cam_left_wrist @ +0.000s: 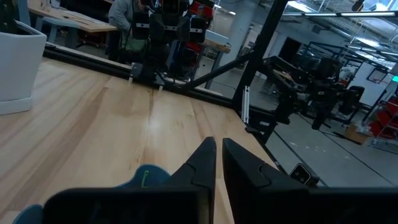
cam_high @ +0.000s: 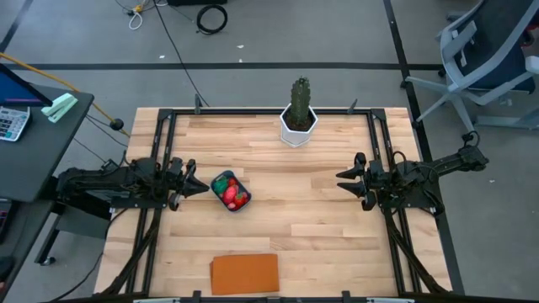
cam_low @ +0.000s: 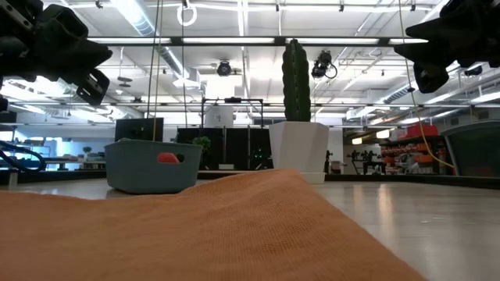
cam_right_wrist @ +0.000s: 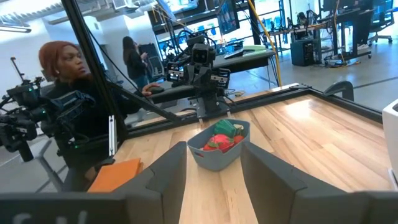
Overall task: Pick and placing Produce into tupperware
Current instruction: Return to Home Position
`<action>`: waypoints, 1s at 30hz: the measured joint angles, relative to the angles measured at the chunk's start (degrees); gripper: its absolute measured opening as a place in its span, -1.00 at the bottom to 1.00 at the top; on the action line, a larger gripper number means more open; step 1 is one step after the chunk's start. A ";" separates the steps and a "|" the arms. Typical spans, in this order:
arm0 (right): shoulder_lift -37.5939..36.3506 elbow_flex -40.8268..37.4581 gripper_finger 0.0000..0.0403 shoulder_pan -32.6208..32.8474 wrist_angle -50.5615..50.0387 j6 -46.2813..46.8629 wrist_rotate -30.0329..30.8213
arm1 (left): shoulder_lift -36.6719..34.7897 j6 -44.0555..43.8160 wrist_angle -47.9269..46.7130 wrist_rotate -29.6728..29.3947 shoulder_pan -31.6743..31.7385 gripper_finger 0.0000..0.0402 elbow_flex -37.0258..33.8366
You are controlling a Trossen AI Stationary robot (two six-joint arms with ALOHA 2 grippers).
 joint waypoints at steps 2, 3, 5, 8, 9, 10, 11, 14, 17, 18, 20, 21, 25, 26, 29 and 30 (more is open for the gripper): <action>-0.01 0.00 -0.21 0.01 0.00 -0.01 0.00 | 0.00 0.02 0.00 0.00 0.00 -0.82 0.00; -0.01 0.00 -0.21 0.00 0.00 -0.01 0.00 | 0.00 0.00 0.00 0.00 0.02 -0.81 0.00; -0.01 0.00 -0.21 0.00 0.00 -0.01 0.00 | 0.00 0.02 0.00 0.00 0.00 -0.80 0.00; -0.01 0.00 -0.21 0.00 0.01 -0.01 0.00 | 0.00 0.01 0.00 -0.01 0.00 -0.81 0.00; -0.01 0.00 -0.21 0.00 0.00 -0.01 0.00 | 0.00 0.01 0.00 -0.02 0.00 -0.82 0.00; -0.01 0.00 -0.21 0.00 0.00 -0.01 0.00 | 0.00 0.00 0.00 -0.02 0.00 -0.82 0.00; -0.01 0.00 -0.21 0.01 0.01 -0.01 0.00 | 0.00 0.00 0.00 -0.02 0.00 -0.83 0.00; -0.01 0.00 -0.21 0.00 0.00 -0.01 0.00 | 0.00 0.00 0.00 -0.02 0.00 -0.86 0.00; -0.01 0.00 -0.21 0.00 0.00 -0.01 0.00 | 0.00 -0.01 0.00 -0.02 0.00 -0.87 0.00; -0.01 0.00 -0.21 0.01 0.00 -0.01 0.00 | 0.00 0.00 0.00 -0.02 0.00 -0.87 0.00; -0.01 0.00 -0.21 0.00 0.00 -0.01 0.00 | 0.00 0.02 0.00 -0.02 0.00 -0.87 0.00; -0.01 0.00 -0.21 0.00 0.02 -0.01 0.00 | 0.00 -0.01 0.00 -0.02 0.00 -0.86 0.00; -0.01 0.00 -0.21 0.02 0.00 0.00 0.00 | 0.02 0.00 0.00 -0.02 0.02 -0.83 0.00; -0.01 0.00 -0.21 0.00 0.00 -0.01 0.00 | 0.01 0.02 0.00 -0.02 0.01 -0.82 0.00; -0.01 0.00 -0.21 0.02 0.02 -0.01 0.00 | 0.00 0.00 -0.01 -0.02 0.00 -0.80 0.00; -0.01 0.00 -0.21 0.02 0.02 -0.01 0.00 | 0.00 0.02 0.00 -0.02 0.01 -0.80 0.00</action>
